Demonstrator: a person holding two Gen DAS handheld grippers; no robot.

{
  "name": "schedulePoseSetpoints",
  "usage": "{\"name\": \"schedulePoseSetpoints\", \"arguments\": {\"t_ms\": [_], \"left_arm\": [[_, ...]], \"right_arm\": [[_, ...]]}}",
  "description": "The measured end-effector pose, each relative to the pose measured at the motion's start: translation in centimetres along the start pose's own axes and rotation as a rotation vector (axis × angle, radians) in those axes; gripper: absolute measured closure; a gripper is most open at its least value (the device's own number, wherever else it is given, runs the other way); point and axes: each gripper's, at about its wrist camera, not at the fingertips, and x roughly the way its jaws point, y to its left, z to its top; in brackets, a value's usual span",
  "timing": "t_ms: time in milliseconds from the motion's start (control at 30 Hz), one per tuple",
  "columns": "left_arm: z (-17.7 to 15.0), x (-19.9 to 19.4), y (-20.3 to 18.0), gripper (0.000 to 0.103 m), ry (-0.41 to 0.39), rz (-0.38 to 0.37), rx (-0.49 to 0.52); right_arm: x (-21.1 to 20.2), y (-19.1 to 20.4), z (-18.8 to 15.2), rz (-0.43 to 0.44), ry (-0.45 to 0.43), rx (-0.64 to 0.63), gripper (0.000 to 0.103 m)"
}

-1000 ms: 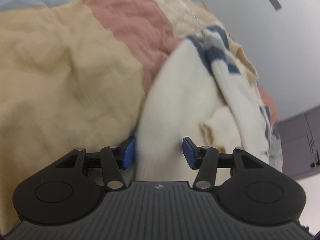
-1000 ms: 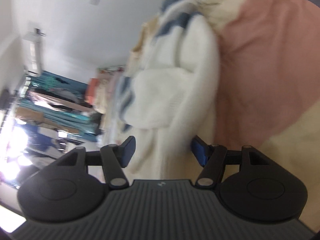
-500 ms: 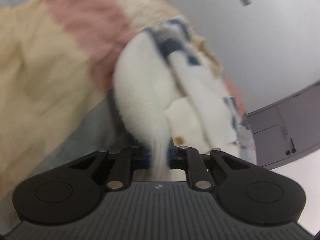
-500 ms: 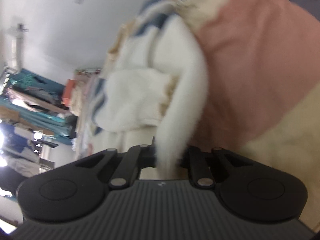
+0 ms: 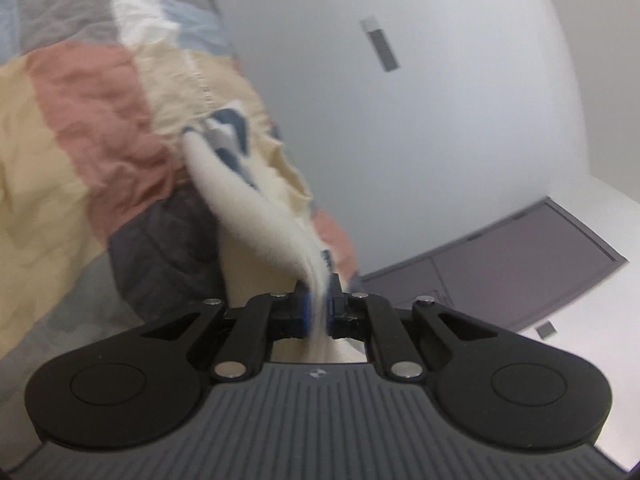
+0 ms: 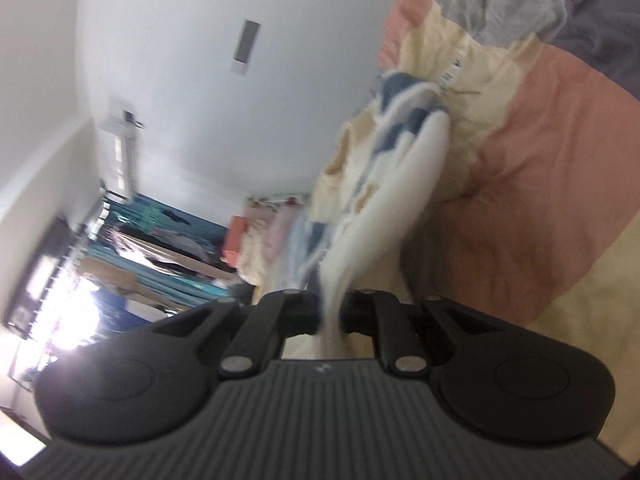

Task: Fold large clothes
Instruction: 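Grasp the blanket edge with both grippers and lift it high, flipping it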

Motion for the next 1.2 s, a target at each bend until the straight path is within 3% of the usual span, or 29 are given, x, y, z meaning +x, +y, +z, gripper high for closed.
{"name": "schedulePoseSetpoints", "arguments": {"t_ms": [200,467,700,833,933,1033,1200], "left_arm": [[0.1,-3.8,-3.1,0.095,0.001,-0.089,0.004],[-1.0,-13.2,-9.3,0.095,-0.025,-0.186,0.114],[-4.3,-20.3,-9.5,0.095,-0.030,-0.285,0.078],[-7.1,-22.9,-9.1,0.095,-0.040,-0.269,0.085],[-8.1,-23.3,-9.0,0.095,-0.071,-0.217,0.140],[-7.7,-21.8,-9.7,0.095,-0.091,-0.136,0.231],[-4.4,-16.2,-10.6,0.095,-0.116,-0.086,0.263]], "right_arm": [[-2.6,5.0,0.9,0.109,-0.002,-0.090,0.093],[-9.4,10.8,-0.8,0.241,0.008,-0.155,0.093],[-15.7,12.1,-2.9,0.317,-0.041,-0.164,0.093],[-17.3,10.8,-4.2,0.271,-0.052,-0.161,0.093],[-17.1,9.3,-4.2,0.233,-0.054,-0.151,0.093],[-15.9,8.8,-3.3,0.205,-0.053,-0.172,0.093],[-12.3,9.2,0.0,0.153,-0.057,-0.173,0.093]]}}
